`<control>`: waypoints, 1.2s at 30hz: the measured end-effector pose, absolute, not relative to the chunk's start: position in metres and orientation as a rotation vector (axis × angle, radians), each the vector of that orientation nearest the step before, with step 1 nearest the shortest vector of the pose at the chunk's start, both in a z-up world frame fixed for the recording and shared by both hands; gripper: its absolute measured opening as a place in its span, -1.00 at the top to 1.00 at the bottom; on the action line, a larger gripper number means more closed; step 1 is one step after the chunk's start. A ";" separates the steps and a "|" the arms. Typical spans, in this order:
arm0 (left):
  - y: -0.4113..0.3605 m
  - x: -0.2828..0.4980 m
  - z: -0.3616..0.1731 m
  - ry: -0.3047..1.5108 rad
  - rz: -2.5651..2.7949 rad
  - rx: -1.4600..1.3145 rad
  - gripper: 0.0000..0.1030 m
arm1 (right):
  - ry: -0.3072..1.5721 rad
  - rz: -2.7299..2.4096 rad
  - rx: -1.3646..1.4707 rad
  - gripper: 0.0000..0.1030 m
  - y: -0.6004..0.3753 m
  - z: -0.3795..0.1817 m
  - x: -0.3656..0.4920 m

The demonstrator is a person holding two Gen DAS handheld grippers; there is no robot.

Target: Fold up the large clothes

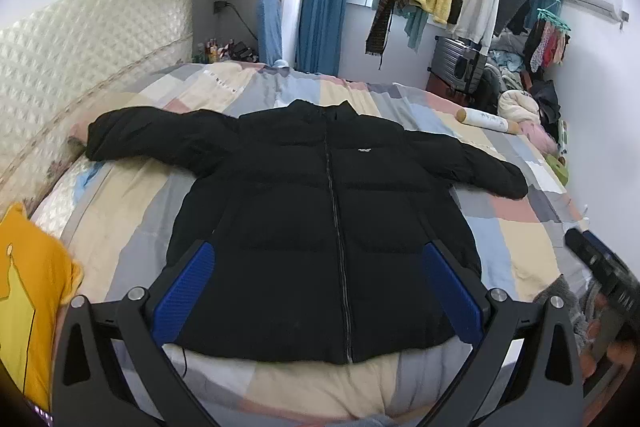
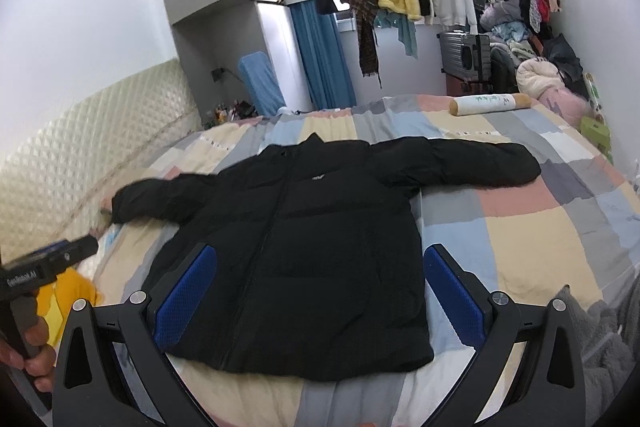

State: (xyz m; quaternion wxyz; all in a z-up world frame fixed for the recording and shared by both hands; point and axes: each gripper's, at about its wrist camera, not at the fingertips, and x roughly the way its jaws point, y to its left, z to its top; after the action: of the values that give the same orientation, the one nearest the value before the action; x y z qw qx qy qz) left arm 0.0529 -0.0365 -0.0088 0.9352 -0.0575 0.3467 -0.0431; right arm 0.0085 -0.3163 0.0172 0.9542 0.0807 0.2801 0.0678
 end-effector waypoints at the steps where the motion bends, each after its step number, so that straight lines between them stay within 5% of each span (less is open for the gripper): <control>1: -0.037 0.062 -0.011 0.698 -0.104 -0.107 -1.00 | 0.555 0.143 0.189 -1.00 -0.324 0.017 0.015; 13: -0.017 0.159 -0.083 0.757 -0.124 -0.117 -1.00 | 0.458 0.054 0.204 -1.00 -0.429 -0.005 0.121; 21: -0.006 0.191 -0.136 0.794 -0.130 -0.178 -1.00 | 0.502 -0.067 0.380 -0.99 -0.536 -0.076 0.224; 32: 0.004 0.232 -0.187 0.847 -0.114 -0.232 -1.00 | 0.575 -0.348 0.963 -0.72 -0.710 -0.211 0.314; 36: 0.011 0.241 -0.198 0.844 -0.100 -0.272 -1.00 | 0.559 -0.387 0.965 -0.68 -0.729 -0.230 0.336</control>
State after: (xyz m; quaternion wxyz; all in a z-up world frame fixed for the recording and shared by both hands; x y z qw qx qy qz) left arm 0.2410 0.0112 -0.1984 0.9020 -0.1317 0.4083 -0.0484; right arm 0.3355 -0.7290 -0.2300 0.8308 0.4550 0.2636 -0.1824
